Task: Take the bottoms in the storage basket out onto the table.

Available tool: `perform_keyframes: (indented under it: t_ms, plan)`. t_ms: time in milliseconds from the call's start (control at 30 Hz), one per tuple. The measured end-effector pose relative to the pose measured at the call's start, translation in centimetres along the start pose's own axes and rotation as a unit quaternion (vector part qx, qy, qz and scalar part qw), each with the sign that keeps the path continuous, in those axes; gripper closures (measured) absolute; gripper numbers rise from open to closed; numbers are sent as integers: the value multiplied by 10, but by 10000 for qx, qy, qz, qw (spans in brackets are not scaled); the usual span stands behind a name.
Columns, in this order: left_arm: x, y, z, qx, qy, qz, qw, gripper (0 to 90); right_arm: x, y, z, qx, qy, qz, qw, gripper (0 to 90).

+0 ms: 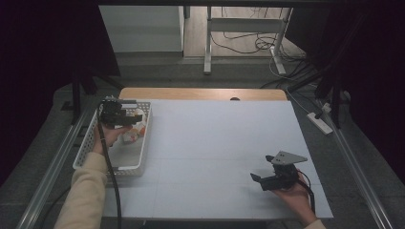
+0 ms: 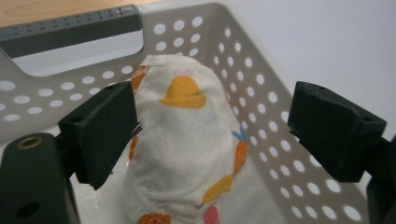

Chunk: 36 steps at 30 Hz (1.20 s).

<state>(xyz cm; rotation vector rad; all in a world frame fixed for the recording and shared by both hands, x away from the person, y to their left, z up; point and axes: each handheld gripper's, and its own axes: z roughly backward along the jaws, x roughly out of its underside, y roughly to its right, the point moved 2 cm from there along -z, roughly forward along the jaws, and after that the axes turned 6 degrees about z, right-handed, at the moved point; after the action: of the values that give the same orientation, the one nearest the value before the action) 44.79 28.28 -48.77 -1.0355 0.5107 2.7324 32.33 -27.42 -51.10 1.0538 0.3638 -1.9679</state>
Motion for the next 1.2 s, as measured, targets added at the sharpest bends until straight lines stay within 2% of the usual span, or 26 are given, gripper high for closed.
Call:
perform_keyframes:
  t_ms: [200,233,300,367,533,567,600,633,700,833,1000,1033,1200]
  plan:
    - [1,-2,-3,-28,-106,39,9999,151,0,0,0,-10,8,13,10000,75]
    - [3,-2,-4,38,-116,153,9998,152,0,-1,1,-8,14,17,10000,75]
    - [2,-1,-7,69,-161,169,9997,154,0,-1,2,13,27,-2,10000,76]
    - [0,1,-10,-66,-270,95,9996,154,-1,-1,3,25,43,-7,10000,76]
    - [-5,3,-13,-157,-397,43,9991,155,-1,-2,5,23,61,25,10000,76]
    - [-5,2,-17,-176,-499,69,9986,155,-1,-3,5,33,84,68,9999,76]
    - [-5,2,-17,-176,-499,69,9986,155,-1,-3,5,33,84,68,9999,76]
    - [-4,1,-23,-237,-665,49,9975,153,-1,-3,6,8,104,74,9999,76]
    - [-4,-2,-27,-331,-785,49,9964,150,-2,-4,6,-3,98,88,9999,76]
    - [-2,-8,-32,-299,-893,178,9954,150,-2,-4,6,1,104,104,9999,76]
    - [-1,-11,-38,-252,-1058,218,9938,144,-1,-4,4,-7,60,90,9999,76]
    - [0,-13,-41,-302,-1153,217,9926,143,-1,-4,4,-4,56,89,9999,76]
    - [3,-16,-45,-252,-1234,311,9916,143,-1,-3,4,10,39,87,10000,76]
